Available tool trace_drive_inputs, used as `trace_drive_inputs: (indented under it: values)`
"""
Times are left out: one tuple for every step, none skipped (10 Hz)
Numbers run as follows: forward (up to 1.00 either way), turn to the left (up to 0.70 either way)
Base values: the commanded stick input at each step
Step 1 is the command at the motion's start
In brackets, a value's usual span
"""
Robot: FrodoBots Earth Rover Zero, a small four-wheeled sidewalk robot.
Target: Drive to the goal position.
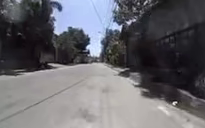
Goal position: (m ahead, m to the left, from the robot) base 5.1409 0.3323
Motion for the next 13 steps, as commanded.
trace_drive_inputs:
  values:
    - [1.0, 0.0]
    - [1.0, 0.0]
    - [1.0, 0.0]
    - [1.0, 0.0]
    - [1.0, 0.0]
    - [1.0, 0.0]
    - [1.0, 0.0]
    - [1.0, 0.0]
    - [1.0, 0.0]
    - [1.0, 0.0]
    - [1.0, 0.0]
    - [1.0, 0.0]
    - [1.0, 0.0]
